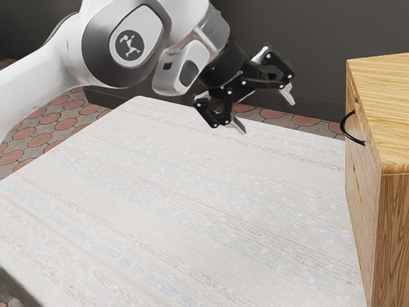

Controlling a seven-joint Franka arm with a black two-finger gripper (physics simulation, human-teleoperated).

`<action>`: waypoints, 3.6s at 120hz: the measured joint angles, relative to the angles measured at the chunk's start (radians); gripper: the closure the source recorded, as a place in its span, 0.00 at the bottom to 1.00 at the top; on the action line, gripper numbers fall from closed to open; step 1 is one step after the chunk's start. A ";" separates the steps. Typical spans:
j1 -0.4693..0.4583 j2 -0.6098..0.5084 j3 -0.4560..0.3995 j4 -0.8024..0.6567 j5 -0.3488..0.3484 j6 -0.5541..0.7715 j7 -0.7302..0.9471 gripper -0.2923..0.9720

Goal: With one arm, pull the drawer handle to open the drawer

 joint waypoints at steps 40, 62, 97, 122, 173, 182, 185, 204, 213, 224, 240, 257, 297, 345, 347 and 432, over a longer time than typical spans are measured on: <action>-0.020 0.010 0.009 0.010 0.004 0.059 0.097 0.23; -0.009 0.037 0.004 0.013 0.003 0.105 0.131 0.23; -0.020 0.085 0.000 0.013 -0.001 0.172 0.178 0.23; -0.013 0.116 -0.015 0.013 -0.003 0.210 0.204 0.23; -0.014 0.163 -0.015 0.013 -0.003 0.251 0.235 0.23; -0.010 0.171 -0.015 0.013 -0.003 0.257 0.239 0.23; -0.009 0.174 -0.015 0.013 -0.003 0.258 0.240 0.23; -0.010 0.190 -0.015 0.016 -0.002 0.275 0.246 0.23; -0.010 0.197 -0.015 0.019 -0.002 0.288 0.248 0.23; -0.013 0.207 -0.016 0.021 -0.002 0.303 0.251 0.23; -0.013 0.219 -0.015 0.019 -0.002 0.318 0.255 0.23; -0.012 0.220 -0.015 0.008 -0.001 0.326 0.258 0.23; -0.010 0.171 -0.015 -0.058 0.000 0.332 0.263 0.23; -0.005 0.071 -0.002 -0.174 0.005 0.331 0.265 0.25; -0.005 0.065 -0.002 -0.180 0.005 0.331 0.265 0.25; -0.009 -0.147 0.063 -0.401 0.011 0.332 0.268 0.24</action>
